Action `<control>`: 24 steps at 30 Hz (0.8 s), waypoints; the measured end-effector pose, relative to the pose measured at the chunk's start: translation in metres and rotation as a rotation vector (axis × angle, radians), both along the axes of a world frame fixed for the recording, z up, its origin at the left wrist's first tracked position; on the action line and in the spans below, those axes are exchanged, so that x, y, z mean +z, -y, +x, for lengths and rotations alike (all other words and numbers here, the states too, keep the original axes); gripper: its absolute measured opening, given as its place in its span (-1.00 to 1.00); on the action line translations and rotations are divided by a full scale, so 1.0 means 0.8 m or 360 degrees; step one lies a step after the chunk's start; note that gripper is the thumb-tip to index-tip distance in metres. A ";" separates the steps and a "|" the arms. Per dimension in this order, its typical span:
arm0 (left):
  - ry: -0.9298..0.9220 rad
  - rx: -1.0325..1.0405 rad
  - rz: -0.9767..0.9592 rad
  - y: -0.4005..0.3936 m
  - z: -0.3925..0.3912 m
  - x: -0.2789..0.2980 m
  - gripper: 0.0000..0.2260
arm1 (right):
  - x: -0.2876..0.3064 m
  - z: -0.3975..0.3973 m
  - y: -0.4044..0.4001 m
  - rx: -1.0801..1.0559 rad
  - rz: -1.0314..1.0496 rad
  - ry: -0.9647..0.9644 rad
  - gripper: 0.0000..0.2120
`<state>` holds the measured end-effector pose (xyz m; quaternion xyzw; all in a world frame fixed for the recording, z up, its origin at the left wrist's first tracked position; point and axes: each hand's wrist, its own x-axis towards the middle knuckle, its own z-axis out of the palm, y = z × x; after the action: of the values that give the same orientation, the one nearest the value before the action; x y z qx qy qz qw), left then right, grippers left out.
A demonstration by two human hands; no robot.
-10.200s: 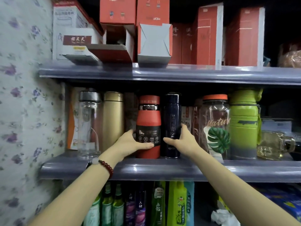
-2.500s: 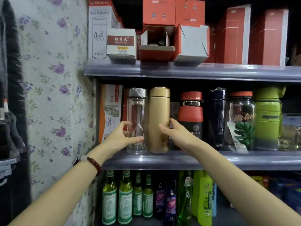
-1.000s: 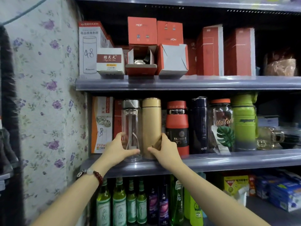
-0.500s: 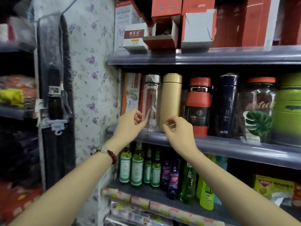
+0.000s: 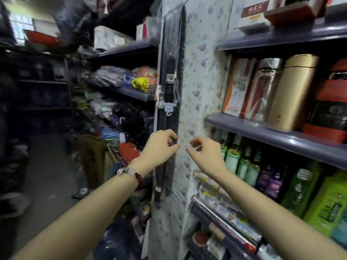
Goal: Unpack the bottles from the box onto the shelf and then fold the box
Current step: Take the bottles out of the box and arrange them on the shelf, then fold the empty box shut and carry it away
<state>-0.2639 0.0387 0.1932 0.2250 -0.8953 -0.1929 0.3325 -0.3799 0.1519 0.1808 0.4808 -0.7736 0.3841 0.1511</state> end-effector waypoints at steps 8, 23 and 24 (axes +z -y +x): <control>0.0151 0.0403 0.0009 0.053 0.159 -0.081 -0.80 | -0.091 0.132 0.101 0.0398 0.0238 0.0152 -0.83; 0.0465 0.0966 0.0479 0.082 0.275 -0.343 -0.72 | -0.364 0.228 0.187 0.0975 0.0843 0.0307 -0.84; 0.0486 0.0968 0.0501 0.079 0.274 -0.370 -0.72 | -0.392 0.228 0.186 0.0989 0.0880 0.0334 -0.85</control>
<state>-0.0444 -0.0244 -0.1032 0.5551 -0.7863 -0.1849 0.1985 -0.1973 0.0031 -0.1326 0.6717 -0.6770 0.2365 -0.1860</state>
